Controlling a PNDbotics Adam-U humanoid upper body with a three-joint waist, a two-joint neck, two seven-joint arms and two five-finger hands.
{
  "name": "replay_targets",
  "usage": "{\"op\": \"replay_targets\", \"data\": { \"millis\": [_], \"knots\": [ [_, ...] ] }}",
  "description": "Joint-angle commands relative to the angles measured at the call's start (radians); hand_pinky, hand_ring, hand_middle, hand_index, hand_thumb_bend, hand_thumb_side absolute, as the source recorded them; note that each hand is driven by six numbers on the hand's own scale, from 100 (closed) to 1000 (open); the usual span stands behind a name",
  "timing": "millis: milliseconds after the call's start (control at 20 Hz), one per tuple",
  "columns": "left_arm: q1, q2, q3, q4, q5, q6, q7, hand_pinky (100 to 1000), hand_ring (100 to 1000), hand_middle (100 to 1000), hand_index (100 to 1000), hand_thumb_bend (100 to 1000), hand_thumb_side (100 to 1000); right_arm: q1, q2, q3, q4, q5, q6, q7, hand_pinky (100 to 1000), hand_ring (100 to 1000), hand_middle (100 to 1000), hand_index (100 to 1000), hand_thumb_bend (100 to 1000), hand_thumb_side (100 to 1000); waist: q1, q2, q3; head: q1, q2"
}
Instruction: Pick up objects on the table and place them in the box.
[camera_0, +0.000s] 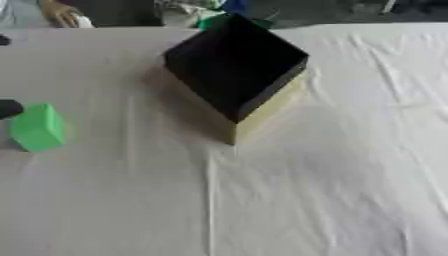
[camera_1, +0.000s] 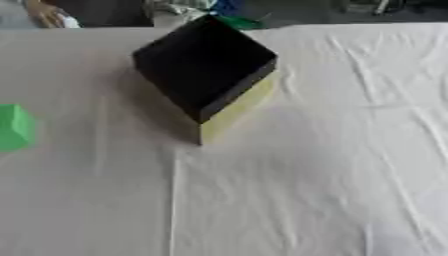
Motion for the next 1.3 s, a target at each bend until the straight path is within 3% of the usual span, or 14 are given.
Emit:
{"op": "replay_targets", "data": {
  "millis": [50, 800, 1300],
  "knots": [
    [-0.01, 0.042, 0.015, 0.01, -0.029, -0.001, -0.029, 829, 879, 824, 898, 639, 671, -0.003, -0.015, -0.008, -0.015, 0.003, 0.001, 0.002, 684, 760, 765, 825, 100, 1000, 0.002, -0.014, 0.0, 0.003, 0.0],
    [-0.043, 0.051, -0.037, 0.033, 0.014, -0.055, -0.114, 859, 906, 868, 941, 617, 626, -0.003, -0.002, -0.003, -0.015, 0.006, 0.012, 0.013, 683, 751, 763, 819, 100, 1000, 0.0, -0.014, -0.003, 0.014, -0.005],
    [-0.081, 0.076, -0.106, 0.073, -0.036, -0.097, -0.203, 886, 924, 914, 996, 565, 499, -0.006, 0.009, 0.002, -0.015, -0.001, 0.018, 0.021, 681, 746, 761, 816, 100, 1000, 0.003, -0.011, -0.011, 0.008, -0.006]
  ]
}}
